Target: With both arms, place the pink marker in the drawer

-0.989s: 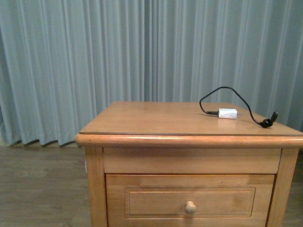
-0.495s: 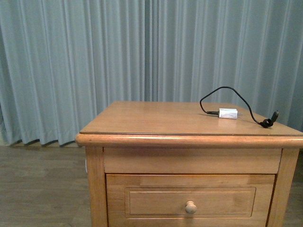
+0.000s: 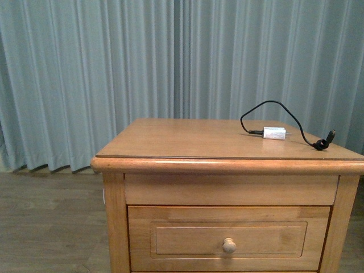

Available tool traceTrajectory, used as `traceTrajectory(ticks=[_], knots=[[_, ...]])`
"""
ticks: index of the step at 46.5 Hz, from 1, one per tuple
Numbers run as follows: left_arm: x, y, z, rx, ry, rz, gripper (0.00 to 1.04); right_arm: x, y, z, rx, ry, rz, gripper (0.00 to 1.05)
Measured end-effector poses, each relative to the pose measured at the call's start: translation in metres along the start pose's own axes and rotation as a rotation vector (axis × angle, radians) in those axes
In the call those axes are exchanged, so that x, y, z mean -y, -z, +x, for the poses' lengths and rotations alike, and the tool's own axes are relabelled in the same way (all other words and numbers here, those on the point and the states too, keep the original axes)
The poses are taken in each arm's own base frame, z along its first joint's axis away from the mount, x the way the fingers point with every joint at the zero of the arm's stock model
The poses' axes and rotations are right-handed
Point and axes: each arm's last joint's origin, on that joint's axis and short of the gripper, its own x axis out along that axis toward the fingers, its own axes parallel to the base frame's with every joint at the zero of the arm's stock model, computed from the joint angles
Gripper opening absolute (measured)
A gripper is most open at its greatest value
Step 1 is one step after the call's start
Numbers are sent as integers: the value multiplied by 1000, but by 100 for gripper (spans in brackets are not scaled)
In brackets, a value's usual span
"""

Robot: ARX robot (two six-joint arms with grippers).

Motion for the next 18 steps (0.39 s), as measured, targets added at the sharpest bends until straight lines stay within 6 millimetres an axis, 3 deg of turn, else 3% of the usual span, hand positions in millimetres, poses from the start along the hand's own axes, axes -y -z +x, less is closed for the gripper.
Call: traceTrajectory(ticks=[18], knots=[[0,0,0,0,0,0,99,0,0,0,0,0,0,96]])
